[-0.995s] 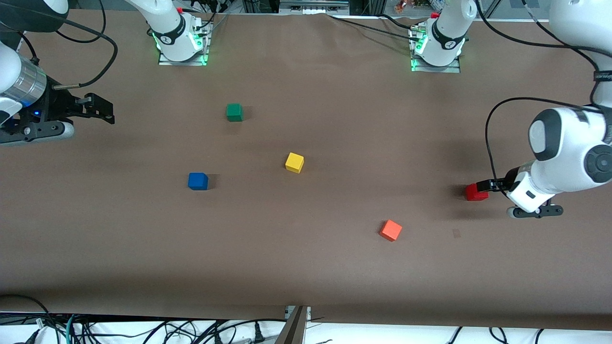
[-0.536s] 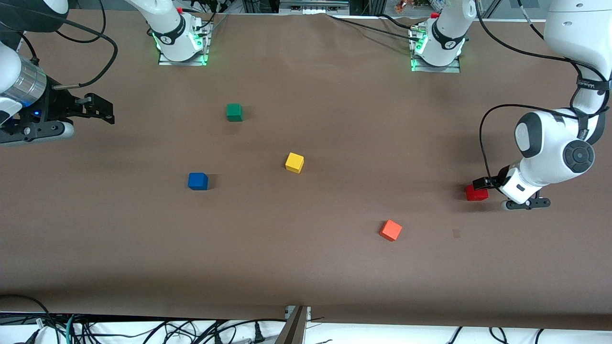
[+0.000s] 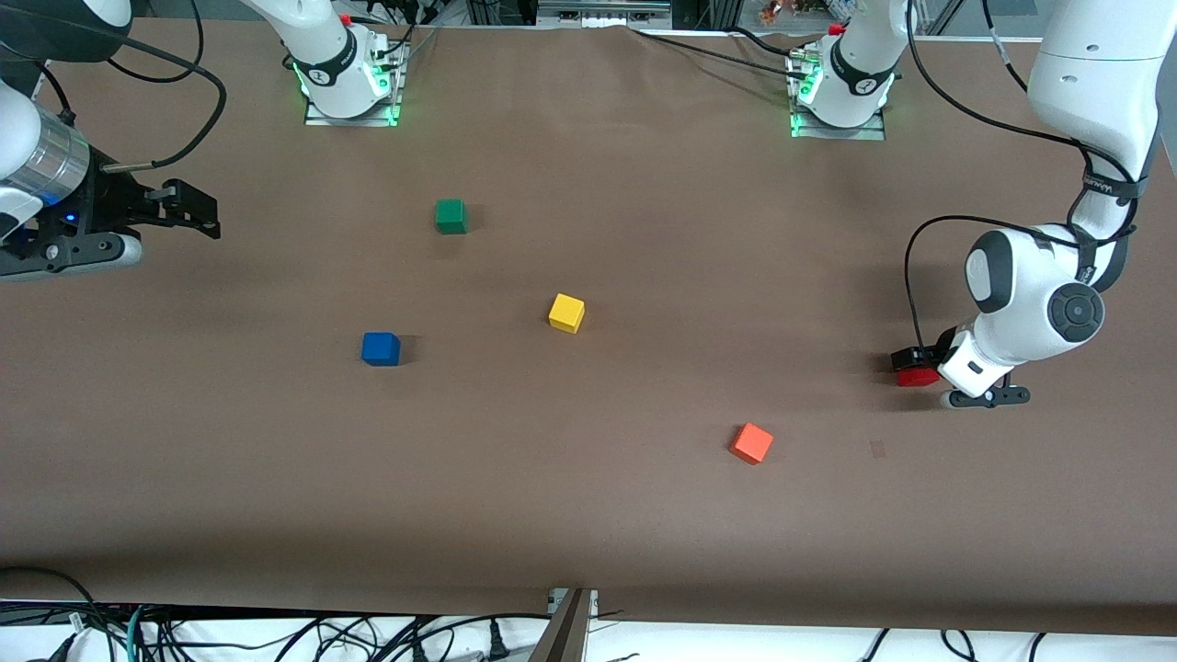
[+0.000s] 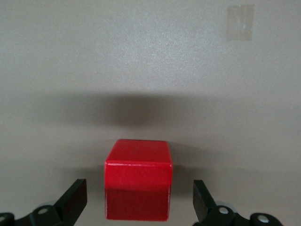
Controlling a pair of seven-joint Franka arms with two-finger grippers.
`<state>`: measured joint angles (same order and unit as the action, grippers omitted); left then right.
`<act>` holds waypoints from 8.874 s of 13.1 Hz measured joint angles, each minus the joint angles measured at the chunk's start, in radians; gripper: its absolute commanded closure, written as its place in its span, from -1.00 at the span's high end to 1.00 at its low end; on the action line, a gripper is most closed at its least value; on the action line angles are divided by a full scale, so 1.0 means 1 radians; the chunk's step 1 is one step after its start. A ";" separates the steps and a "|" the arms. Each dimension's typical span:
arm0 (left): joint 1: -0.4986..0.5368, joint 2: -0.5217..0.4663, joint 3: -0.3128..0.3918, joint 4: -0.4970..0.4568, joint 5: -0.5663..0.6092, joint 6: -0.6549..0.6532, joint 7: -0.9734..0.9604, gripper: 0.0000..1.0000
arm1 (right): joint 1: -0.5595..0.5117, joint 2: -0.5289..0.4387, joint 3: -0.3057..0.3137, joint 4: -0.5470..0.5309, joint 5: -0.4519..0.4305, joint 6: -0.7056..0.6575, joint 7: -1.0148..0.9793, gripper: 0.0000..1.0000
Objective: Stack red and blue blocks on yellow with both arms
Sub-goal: 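Grasp the red cube with the left gripper and lift it, then carry the red cube over the yellow cube and lower it on top, then release the red cube while the right gripper reaches the blue cube, then grasp the blue cube with the right gripper while the left gripper withdraws, then carry the blue cube with the right gripper onto the red cube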
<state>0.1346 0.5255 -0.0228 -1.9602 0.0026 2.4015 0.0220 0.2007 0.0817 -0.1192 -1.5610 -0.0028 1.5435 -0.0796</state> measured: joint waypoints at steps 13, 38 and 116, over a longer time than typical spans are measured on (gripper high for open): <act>-0.017 -0.075 -0.248 0.196 -0.007 -0.193 -0.202 -1.00 | 0.000 0.000 0.000 0.000 0.000 0.000 0.000 0.99; -0.805 0.278 -0.174 0.653 0.117 -0.287 -0.416 -0.96 | 0.000 0.000 0.001 0.000 0.000 0.001 0.000 0.99; -0.003 -0.403 -0.132 0.421 0.018 -0.799 -0.332 1.00 | 0.317 0.481 0.381 -0.057 -0.015 0.656 1.223 -0.37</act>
<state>0.1316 0.1228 -0.1549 -1.5397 0.0202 1.6024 -0.3096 0.5174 0.5623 0.2618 -1.6185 -0.0182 2.1991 1.1438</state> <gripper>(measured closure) 0.000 0.449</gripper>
